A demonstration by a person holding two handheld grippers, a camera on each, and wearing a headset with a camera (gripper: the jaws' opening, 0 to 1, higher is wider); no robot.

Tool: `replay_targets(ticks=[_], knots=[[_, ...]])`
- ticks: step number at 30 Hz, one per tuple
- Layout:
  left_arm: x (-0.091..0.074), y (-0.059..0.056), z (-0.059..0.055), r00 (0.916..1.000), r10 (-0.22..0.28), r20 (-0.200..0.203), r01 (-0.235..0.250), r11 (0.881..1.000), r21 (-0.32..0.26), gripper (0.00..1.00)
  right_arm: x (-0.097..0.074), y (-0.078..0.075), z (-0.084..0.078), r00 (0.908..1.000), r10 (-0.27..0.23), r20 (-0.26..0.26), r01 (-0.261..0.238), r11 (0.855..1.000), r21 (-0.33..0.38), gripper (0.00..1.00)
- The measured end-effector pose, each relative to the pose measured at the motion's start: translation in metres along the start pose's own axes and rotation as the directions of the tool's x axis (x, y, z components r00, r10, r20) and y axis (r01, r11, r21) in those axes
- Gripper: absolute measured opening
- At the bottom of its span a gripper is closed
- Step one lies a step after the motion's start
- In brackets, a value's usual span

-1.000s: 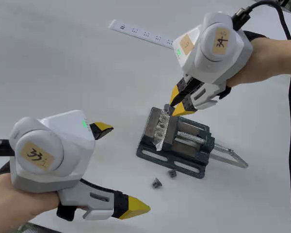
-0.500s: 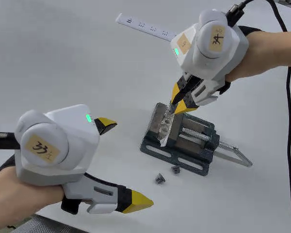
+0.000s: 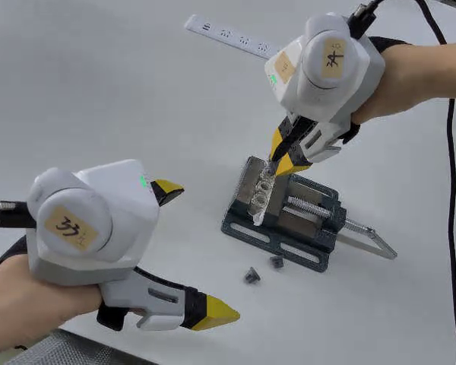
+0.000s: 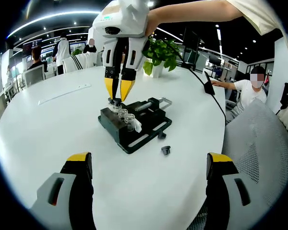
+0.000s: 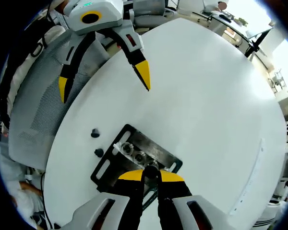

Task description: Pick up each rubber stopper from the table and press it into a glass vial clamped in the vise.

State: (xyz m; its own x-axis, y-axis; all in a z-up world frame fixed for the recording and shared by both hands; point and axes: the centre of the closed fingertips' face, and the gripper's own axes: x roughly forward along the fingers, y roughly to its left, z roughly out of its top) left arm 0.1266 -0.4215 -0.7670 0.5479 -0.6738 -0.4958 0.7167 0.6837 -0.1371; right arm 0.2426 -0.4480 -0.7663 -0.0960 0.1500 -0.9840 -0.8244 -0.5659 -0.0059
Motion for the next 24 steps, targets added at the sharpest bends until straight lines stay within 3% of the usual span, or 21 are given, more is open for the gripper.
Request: replay_targets(ticks=[10, 24], knots=[[0.001, -0.0006, 0.0012, 1.0, -0.003, 0.004, 0.003, 1.0, -0.003, 0.99, -0.0009, 0.0012, 0.0028, 0.9999, 0.012, -0.002, -0.012, 1.0, -0.002, 0.05], [0.0008, -0.0002, 0.0001, 1.0, -0.005, 0.007, 0.005, 1.0, -0.007, 0.99, 0.0021, -0.0009, 0.0012, 0.9987, 0.021, -0.046, -0.021, 1.0, 0.007, 0.05]])
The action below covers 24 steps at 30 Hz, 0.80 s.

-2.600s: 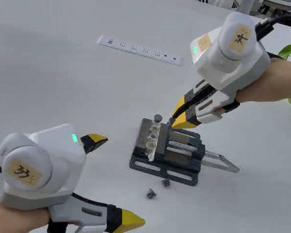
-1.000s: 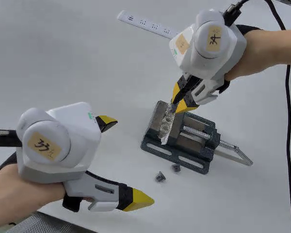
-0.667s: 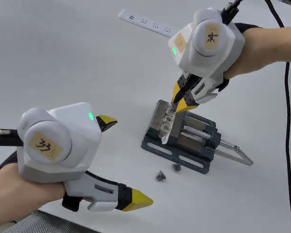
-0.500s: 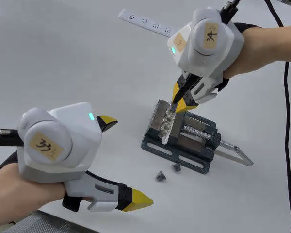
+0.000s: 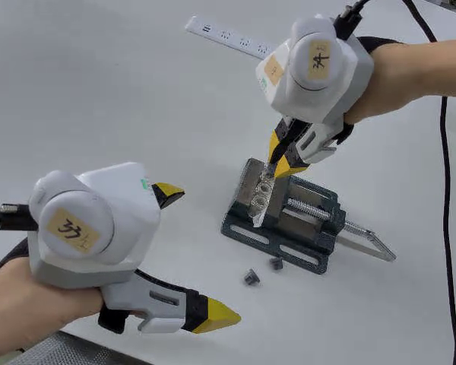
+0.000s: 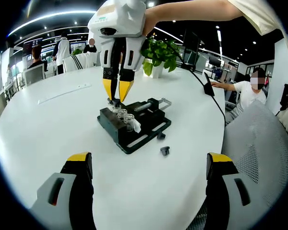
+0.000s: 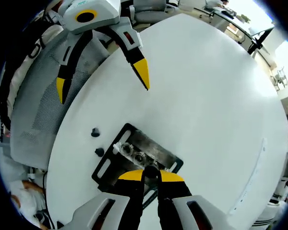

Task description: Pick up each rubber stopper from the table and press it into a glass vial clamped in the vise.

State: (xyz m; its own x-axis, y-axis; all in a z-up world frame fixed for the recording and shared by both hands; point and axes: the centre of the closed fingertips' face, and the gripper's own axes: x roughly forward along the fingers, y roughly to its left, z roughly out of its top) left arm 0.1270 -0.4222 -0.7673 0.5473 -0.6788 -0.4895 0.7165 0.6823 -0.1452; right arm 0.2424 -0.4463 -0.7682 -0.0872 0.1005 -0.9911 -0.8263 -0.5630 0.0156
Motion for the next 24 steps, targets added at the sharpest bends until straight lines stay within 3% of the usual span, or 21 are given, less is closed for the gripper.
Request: replay_targets(ticks=[12, 24], knots=[[-0.0001, 0.0011, -0.0006, 1.0, 0.001, 0.004, -0.001, 1.0, -0.008, 0.99, 0.0006, 0.0024, -0.0001, 0.9992, 0.018, -0.036, -0.015, 0.997, 0.072, 0.04], [0.0012, -0.0006, 0.0002, 1.0, -0.004, 0.006, 0.005, 1.0, -0.006, 0.99, 0.0005, 0.0046, 0.0021, 0.9972, 0.037, -0.066, -0.023, 0.98, 0.2, 0.03]])
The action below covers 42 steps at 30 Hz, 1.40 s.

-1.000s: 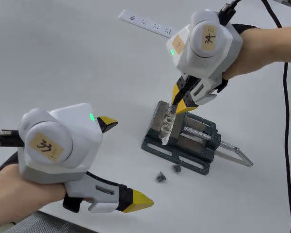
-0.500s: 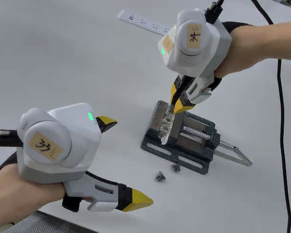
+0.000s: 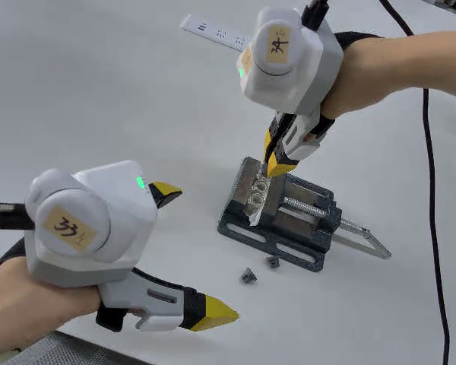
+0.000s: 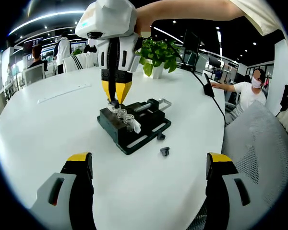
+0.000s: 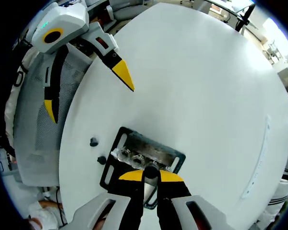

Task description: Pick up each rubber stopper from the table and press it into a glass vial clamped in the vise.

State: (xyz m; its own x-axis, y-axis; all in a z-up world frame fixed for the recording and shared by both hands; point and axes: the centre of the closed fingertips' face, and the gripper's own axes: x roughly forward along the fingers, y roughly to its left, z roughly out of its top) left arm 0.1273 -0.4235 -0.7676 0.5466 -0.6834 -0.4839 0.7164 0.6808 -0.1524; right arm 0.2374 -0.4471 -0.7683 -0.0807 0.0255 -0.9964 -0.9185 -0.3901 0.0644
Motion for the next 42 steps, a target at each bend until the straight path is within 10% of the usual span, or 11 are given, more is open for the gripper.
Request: replay_targets(ticks=[10, 19, 42], knots=[[0.0004, -0.0019, 0.0005, 1.0, -0.002, -0.002, 0.002, 1.0, 0.002, 0.98, 0.002, -0.0043, 0.0006, 0.9999, -0.005, -0.014, 0.006, 0.995, 0.096, 0.03], [-0.0002, -0.0017, 0.0004, 1.0, -0.001, 0.0, 0.001, 1.0, 0.0, 0.98, 0.0014, -0.002, 0.0006, 0.9994, -0.034, 0.003, 0.034, 0.998, 0.044, 0.05], [-0.0012, -0.0008, -0.0019, 1.0, 0.001, -0.005, -0.001, 1.0, -0.008, 0.97, 0.0008, -0.0034, -0.0002, 0.9858, -0.07, 0.153, 0.066, 0.997, 0.027, 0.04]])
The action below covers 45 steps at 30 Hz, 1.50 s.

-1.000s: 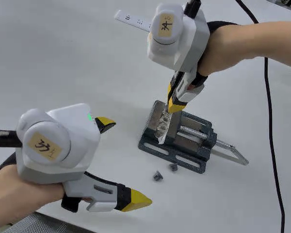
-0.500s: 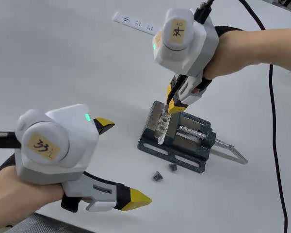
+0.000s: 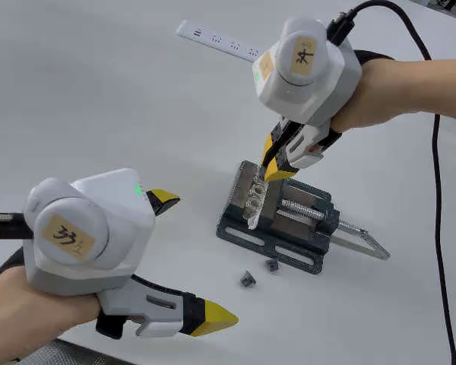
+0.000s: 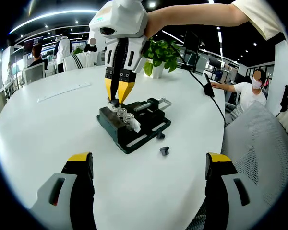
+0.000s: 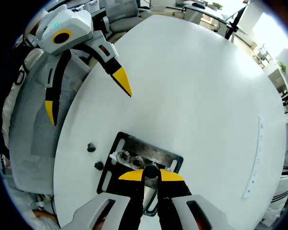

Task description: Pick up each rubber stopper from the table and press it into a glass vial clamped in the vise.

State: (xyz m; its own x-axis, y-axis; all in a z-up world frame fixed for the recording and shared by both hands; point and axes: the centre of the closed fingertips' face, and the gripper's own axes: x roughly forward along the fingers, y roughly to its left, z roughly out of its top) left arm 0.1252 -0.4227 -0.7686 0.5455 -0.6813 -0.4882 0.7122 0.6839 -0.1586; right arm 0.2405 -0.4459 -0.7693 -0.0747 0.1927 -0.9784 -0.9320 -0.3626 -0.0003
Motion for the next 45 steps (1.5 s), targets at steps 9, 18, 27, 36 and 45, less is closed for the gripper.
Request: replay_targets(ticks=[9, 18, 27, 36, 45], knots=[[0.0, -0.001, 0.0, 1.0, -0.002, -0.001, 0.002, 1.0, 0.003, 0.97, 0.0, -0.001, 0.001, 0.9983, -0.01, 0.058, 0.01, 1.0, -0.002, 0.05], [0.0, -0.002, -0.001, 0.9999, -0.008, -0.006, 0.008, 1.0, 0.004, 0.97, 0.0, 0.002, 0.003, 0.9993, -0.022, 0.03, 0.023, 0.999, -0.039, 0.07], [0.001, -0.002, -0.002, 0.9999, -0.012, -0.01, 0.012, 1.0, 0.006, 0.97, 0.0, 0.003, 0.003, 0.9994, -0.015, 0.032, 0.016, 1.0, -0.026, 0.11], [0.001, -0.001, -0.001, 0.9999, -0.009, -0.006, 0.009, 1.0, 0.003, 0.97, -0.013, 0.002, 0.012, 0.9974, -0.011, 0.07, 0.012, 1.0, -0.008, 0.13], [-0.001, 0.002, 0.002, 0.9999, 0.006, 0.011, -0.006, 1.0, 0.004, 0.97, -0.015, -0.001, 0.002, 0.9994, 0.025, 0.022, -0.025, 1.0, 0.0, 0.03]])
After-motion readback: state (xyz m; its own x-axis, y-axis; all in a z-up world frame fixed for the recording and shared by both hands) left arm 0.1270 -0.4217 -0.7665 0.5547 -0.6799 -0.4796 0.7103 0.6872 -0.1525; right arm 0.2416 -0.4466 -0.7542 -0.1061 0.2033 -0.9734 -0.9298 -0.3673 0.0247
